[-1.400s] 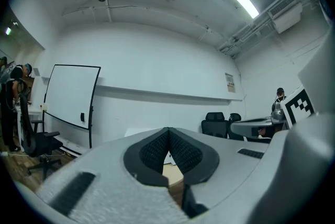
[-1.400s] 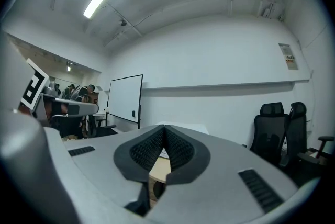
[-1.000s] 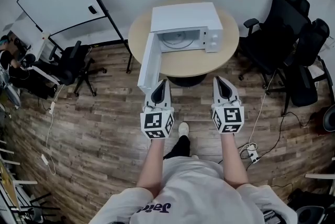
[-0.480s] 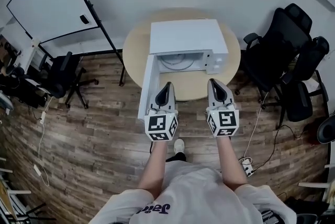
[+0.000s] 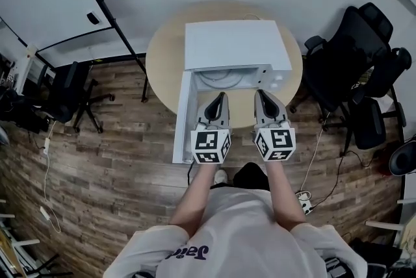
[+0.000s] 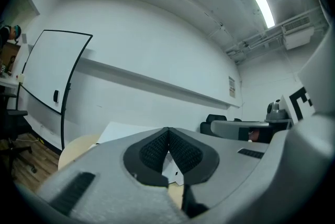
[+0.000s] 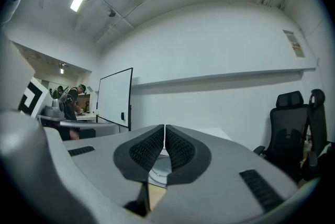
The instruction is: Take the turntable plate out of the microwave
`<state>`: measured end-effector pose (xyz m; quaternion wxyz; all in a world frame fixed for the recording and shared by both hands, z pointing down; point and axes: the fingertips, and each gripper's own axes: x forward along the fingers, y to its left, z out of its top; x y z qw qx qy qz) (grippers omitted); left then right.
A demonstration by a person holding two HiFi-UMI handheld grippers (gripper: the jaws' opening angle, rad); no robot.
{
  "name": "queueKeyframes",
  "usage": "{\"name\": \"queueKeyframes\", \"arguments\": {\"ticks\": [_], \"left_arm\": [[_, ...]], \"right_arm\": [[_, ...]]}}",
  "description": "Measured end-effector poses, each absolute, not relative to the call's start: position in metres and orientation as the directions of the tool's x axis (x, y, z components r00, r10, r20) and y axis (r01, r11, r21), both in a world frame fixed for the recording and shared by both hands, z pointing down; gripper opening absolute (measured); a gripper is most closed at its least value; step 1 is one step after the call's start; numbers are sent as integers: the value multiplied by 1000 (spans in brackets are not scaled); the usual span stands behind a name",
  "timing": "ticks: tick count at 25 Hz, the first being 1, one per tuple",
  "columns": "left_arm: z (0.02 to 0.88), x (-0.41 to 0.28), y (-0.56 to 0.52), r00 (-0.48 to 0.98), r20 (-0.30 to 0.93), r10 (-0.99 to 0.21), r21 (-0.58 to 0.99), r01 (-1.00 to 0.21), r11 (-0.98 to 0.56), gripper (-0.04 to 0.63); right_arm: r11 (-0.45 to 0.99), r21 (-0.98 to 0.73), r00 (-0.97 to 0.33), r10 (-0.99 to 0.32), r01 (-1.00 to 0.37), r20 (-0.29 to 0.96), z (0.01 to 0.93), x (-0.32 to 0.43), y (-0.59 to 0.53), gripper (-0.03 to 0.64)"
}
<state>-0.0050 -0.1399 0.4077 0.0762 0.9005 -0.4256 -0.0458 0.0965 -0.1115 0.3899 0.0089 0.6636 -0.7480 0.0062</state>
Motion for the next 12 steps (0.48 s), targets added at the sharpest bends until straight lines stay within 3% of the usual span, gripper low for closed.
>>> {"name": "queueKeyframes", "arguments": {"ticks": [7,12], "left_arm": [[429,8,-167,633,-5,-774,117,-768,-630,14],[446,14,-184,632,-31,-775,127,-766,-630,14]], "right_arm": [[136,-70,-142,-986,-988,92,432,102,-146,18],[150,-256,-196,-966,-955,167,476,103,-173,18]]}}
